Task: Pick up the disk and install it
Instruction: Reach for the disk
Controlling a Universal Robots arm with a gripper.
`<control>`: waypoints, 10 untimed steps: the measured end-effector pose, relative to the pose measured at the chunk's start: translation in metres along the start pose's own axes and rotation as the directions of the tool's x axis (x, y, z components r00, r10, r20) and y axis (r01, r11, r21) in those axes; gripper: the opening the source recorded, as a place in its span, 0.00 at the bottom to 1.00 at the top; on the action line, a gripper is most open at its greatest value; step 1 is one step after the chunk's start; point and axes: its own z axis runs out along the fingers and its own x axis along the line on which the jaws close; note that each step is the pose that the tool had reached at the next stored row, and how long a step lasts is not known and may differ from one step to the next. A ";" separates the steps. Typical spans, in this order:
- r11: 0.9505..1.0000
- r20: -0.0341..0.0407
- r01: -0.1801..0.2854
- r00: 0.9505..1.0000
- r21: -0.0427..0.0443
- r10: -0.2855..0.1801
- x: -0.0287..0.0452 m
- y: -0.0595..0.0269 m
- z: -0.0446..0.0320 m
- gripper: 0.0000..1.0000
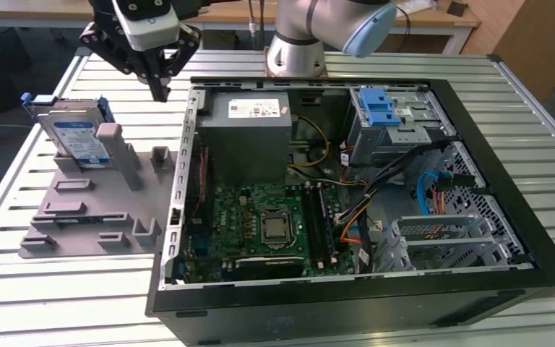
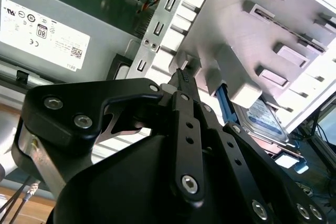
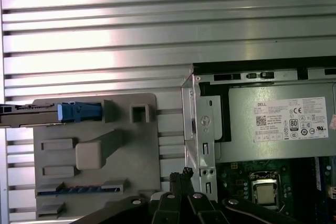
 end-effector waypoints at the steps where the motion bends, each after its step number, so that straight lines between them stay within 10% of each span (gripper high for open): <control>1: 1.000 0.000 0.000 1.000 0.000 0.000 0.0009 -0.0001 0.0001 0.11; 10: 1.000 -0.003 0.000 1.000 0.000 0.000 0.0091 -0.0007 0.0009 0.11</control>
